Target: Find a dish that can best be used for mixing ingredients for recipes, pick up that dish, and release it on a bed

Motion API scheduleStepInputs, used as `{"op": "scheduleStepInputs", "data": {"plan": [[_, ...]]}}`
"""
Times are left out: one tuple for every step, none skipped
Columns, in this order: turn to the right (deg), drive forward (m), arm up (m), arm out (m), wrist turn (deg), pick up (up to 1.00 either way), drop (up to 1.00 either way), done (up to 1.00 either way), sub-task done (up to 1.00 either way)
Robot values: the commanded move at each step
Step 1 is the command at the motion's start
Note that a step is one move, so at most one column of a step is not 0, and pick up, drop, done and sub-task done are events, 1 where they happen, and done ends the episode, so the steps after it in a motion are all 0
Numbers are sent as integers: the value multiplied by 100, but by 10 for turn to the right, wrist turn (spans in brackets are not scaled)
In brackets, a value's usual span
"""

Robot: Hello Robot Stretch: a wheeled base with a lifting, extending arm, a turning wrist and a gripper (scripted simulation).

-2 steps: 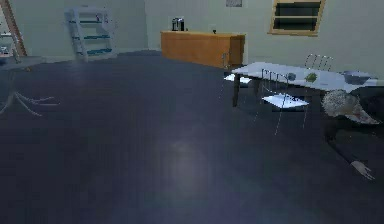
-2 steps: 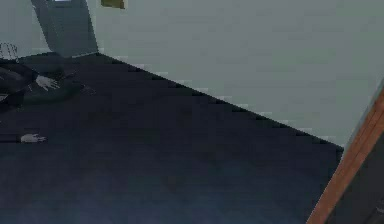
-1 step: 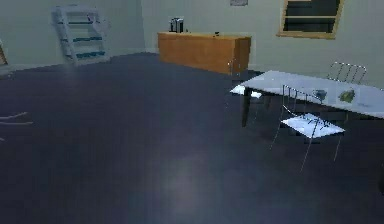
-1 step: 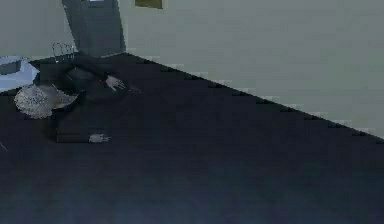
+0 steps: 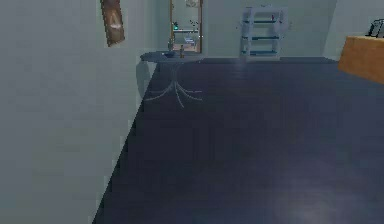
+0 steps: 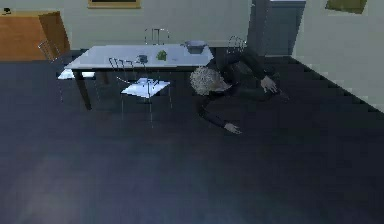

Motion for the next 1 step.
{"op": "scheduleStepInputs", "data": {"plan": [[-60, 0, 0, 0, 0, 0, 0, 0, 0]]}}
